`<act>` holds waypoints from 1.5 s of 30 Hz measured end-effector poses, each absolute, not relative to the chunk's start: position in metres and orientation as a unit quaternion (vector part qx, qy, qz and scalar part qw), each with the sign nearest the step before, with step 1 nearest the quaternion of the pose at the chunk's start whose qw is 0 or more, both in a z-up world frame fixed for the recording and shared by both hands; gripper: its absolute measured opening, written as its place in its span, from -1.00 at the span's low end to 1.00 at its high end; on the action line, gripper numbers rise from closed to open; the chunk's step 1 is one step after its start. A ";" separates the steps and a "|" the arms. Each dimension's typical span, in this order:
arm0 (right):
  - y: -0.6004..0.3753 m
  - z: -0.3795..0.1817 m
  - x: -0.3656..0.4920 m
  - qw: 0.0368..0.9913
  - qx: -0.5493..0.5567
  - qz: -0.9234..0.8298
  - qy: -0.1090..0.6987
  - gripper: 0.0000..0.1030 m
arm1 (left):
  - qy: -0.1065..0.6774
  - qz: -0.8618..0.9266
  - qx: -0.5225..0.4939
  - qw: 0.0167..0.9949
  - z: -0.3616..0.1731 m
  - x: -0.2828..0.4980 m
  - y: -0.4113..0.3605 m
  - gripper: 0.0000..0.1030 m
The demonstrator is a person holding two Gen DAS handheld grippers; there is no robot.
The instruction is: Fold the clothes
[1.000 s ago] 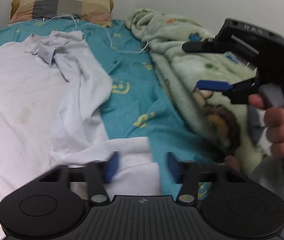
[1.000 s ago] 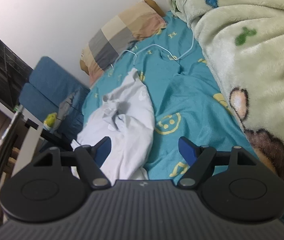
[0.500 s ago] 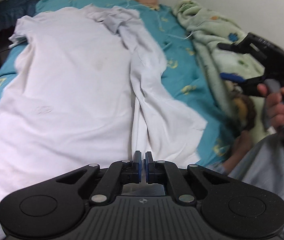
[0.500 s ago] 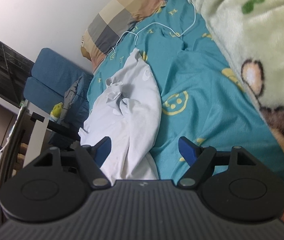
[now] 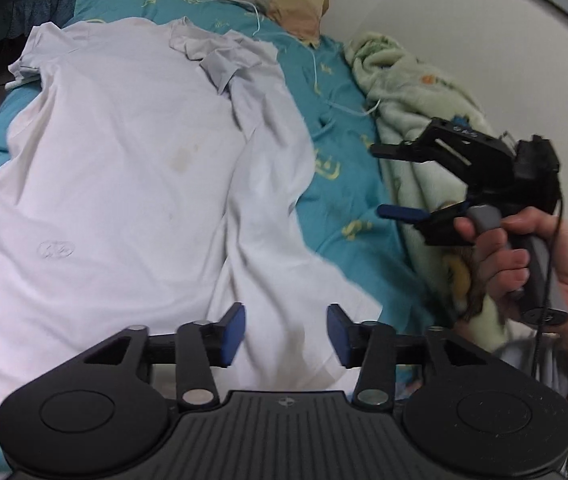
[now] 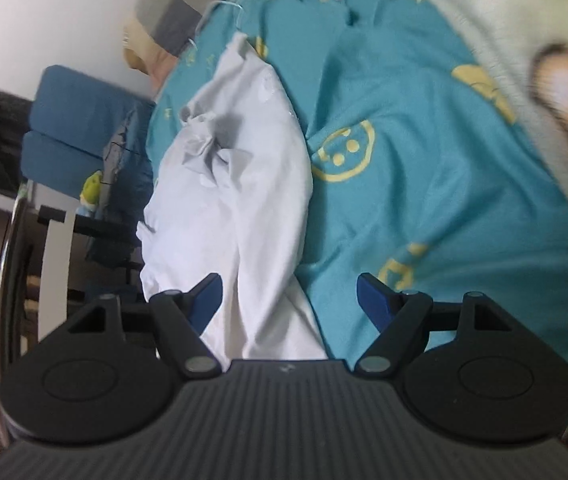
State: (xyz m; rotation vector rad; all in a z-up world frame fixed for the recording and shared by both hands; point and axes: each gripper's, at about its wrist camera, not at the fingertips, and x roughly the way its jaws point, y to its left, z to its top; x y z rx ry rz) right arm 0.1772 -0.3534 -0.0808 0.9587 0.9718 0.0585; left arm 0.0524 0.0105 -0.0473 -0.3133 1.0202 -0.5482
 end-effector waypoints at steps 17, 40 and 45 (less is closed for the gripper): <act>-0.319 -0.121 0.294 0.829 0.287 0.069 0.475 -0.76 | 0.507 -0.290 -0.181 0.792 -0.097 0.083 -0.023 -0.91; -0.340 -0.109 0.298 0.871 0.221 0.014 0.438 -0.87 | 0.550 -0.263 -0.226 0.760 -0.094 0.073 0.017 -0.82; -0.342 -0.085 0.281 0.889 0.216 -0.007 0.403 -0.84 | 0.520 -0.259 -0.216 0.785 -0.072 0.067 0.024 -0.09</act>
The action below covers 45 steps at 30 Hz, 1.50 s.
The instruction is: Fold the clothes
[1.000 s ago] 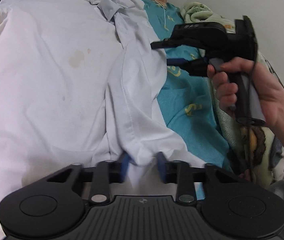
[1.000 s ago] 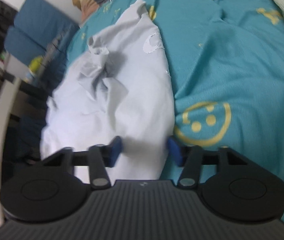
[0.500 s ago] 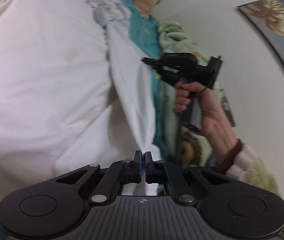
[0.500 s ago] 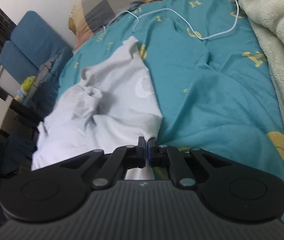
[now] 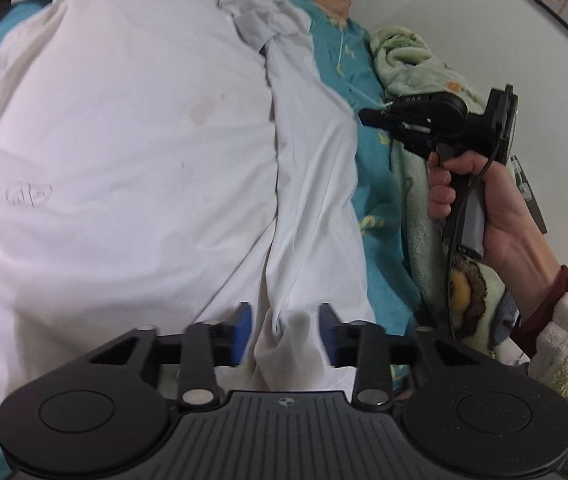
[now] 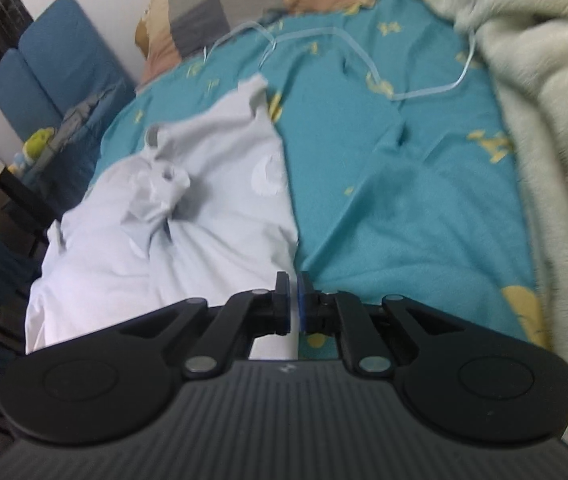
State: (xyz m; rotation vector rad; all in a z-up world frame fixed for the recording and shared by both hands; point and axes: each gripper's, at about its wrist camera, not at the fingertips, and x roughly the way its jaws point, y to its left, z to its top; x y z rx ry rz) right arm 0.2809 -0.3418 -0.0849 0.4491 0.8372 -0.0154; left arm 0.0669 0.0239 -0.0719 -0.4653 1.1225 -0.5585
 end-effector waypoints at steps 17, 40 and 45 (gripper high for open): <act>-0.293 -0.023 0.220 0.898 0.229 0.051 0.373 0.34 | 0.382 -0.069 -0.363 0.847 -0.074 0.227 0.164 0.49; -0.280 -0.062 0.261 0.870 0.311 0.031 0.380 0.35 | 0.302 -0.023 -0.281 0.911 -0.095 0.406 0.183 -0.83; -0.294 -0.055 0.250 0.870 0.326 0.006 0.369 0.35 | 0.269 -0.092 -0.138 0.949 -0.041 0.405 0.096 -0.83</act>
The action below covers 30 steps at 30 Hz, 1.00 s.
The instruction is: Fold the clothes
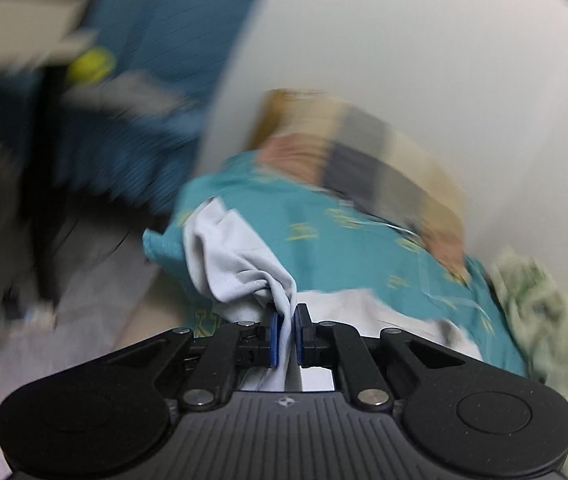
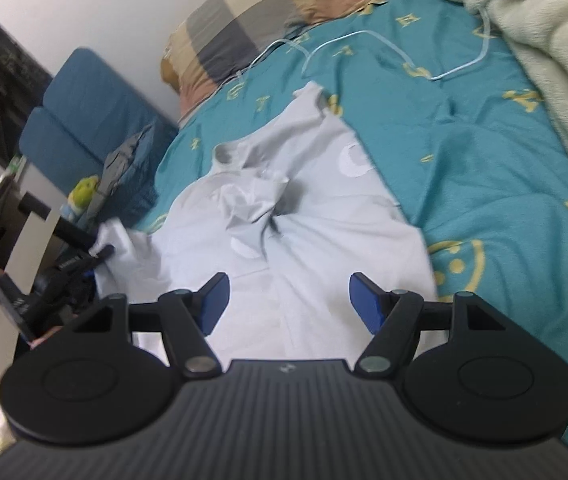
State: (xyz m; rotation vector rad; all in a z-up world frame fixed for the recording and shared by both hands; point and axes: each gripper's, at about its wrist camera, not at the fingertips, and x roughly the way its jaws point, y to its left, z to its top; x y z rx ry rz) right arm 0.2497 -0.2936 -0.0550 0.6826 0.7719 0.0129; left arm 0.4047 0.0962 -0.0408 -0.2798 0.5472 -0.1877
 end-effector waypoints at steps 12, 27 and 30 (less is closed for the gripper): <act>-0.315 -0.069 0.249 0.866 0.337 -0.021 0.368 0.36 | 0.322 -0.157 0.007 0.933 -0.088 0.400 -0.057 0.05; -0.315 -0.077 0.251 0.854 0.354 -0.010 0.382 0.36 | 0.353 -0.114 -0.042 0.928 -0.097 0.403 0.090 0.44; -0.312 -0.080 0.254 0.855 0.344 -0.015 0.388 0.36 | 0.374 -0.133 -0.047 0.917 -0.108 0.415 0.095 0.45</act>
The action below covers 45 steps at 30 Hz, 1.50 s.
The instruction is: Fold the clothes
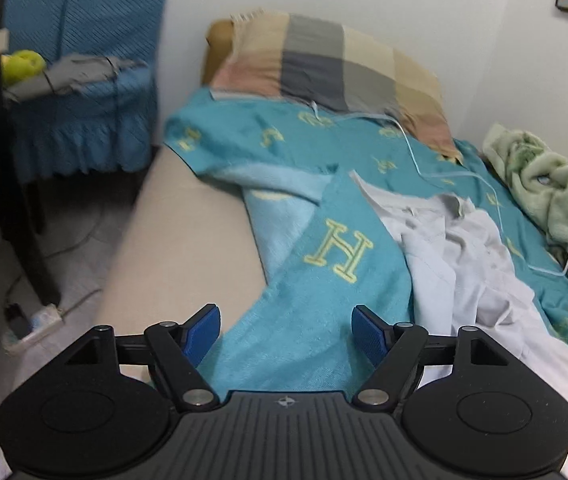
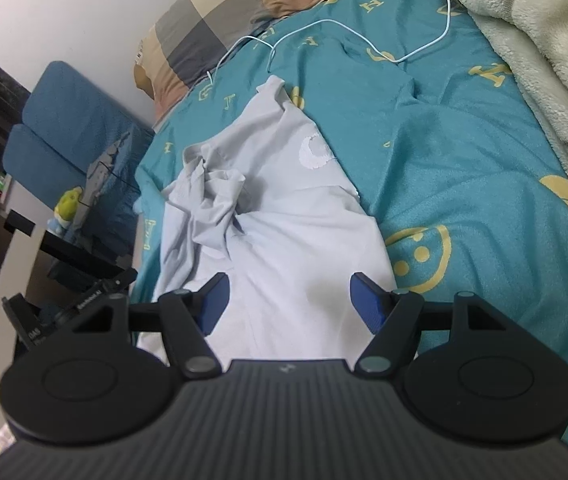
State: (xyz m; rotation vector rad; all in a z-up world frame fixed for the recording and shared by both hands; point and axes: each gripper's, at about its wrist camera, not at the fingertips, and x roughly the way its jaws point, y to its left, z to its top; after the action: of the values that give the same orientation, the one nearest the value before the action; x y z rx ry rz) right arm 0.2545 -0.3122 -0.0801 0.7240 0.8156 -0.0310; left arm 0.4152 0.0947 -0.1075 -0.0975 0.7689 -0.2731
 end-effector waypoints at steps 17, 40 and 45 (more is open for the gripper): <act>-0.302 -0.088 0.264 0.863 0.307 -0.026 0.401 0.35 | 0.367 -0.089 -0.006 0.926 -0.091 0.411 0.116 -0.99; -0.280 -0.073 0.267 0.889 0.276 0.041 0.363 0.35 | 0.371 -0.010 -0.033 0.928 -0.048 0.293 0.164 -0.12; -0.268 -0.064 0.265 0.900 0.256 0.086 0.343 0.35 | 0.347 -0.068 -0.040 0.935 -0.006 0.235 0.092 0.14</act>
State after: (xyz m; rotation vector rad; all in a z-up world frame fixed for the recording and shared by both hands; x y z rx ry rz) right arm 0.2650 -0.2676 -0.0636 0.5290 0.7102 0.1771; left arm 0.2347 0.0915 -0.0065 -0.0809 0.7090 -0.1389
